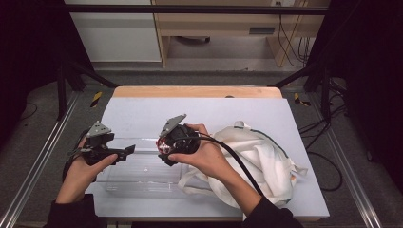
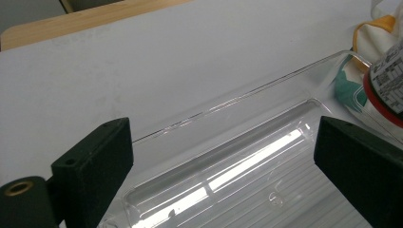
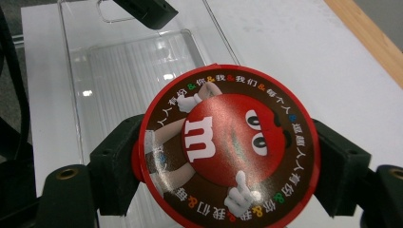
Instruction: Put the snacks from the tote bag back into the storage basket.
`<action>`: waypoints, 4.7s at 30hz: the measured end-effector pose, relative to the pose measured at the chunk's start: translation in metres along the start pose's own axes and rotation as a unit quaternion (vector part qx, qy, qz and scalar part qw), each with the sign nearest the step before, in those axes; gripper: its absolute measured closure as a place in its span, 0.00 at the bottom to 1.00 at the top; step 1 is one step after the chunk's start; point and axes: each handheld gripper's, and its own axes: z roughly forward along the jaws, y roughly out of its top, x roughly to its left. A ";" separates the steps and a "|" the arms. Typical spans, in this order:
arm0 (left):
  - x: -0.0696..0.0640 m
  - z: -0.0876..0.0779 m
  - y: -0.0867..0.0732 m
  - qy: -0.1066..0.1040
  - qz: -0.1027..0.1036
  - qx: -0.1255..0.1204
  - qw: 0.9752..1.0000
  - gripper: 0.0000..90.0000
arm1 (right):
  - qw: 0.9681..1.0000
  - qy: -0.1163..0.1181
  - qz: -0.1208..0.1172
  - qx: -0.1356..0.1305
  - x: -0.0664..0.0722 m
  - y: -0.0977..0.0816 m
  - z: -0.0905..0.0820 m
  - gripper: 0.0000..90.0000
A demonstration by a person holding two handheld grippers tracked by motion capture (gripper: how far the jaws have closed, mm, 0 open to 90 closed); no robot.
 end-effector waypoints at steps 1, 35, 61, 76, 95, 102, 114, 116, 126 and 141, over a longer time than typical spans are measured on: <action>0.001 -0.001 0.000 0.000 -0.001 -0.002 1.000 0.06 | 1.000 0.003 0.004 -0.004 0.000 -0.001 0.003 0.26; 0.001 -0.001 0.000 -0.001 0.003 0.001 1.000 0.06 | 1.000 0.016 0.020 0.015 -0.004 -0.020 0.029 0.26; -0.001 -0.001 0.001 0.000 0.009 0.003 1.000 0.06 | 0.999 0.012 0.006 0.039 -0.001 -0.026 0.044 0.26; 0.001 -0.002 0.001 0.001 0.005 -0.001 1.000 0.06 | 0.999 0.013 0.001 0.048 0.000 -0.029 0.047 0.26; 0.001 -0.003 0.001 0.001 0.004 -0.002 1.000 0.06 | 0.998 0.010 -0.010 0.067 0.003 -0.031 0.053 0.26; 0.001 -0.002 0.001 0.001 0.005 -0.001 1.000 0.06 | 0.997 0.014 -0.013 0.078 0.003 -0.032 0.057 0.26; 0.000 -0.001 0.001 0.000 0.008 0.003 1.000 0.06 | 0.995 0.010 -0.021 0.098 0.006 -0.034 0.062 0.26; 0.000 -0.001 0.001 0.001 0.008 0.003 1.000 0.06 | 0.995 0.011 -0.022 0.099 0.007 -0.034 0.063 0.26; 0.000 -0.001 0.001 0.000 0.006 0.002 1.000 0.06 | 0.994 0.013 -0.018 0.105 0.005 -0.034 0.064 0.26; 0.000 -0.001 0.001 0.000 0.006 0.001 1.000 0.06 | 0.997 0.005 -0.015 0.080 0.004 -0.027 0.047 0.18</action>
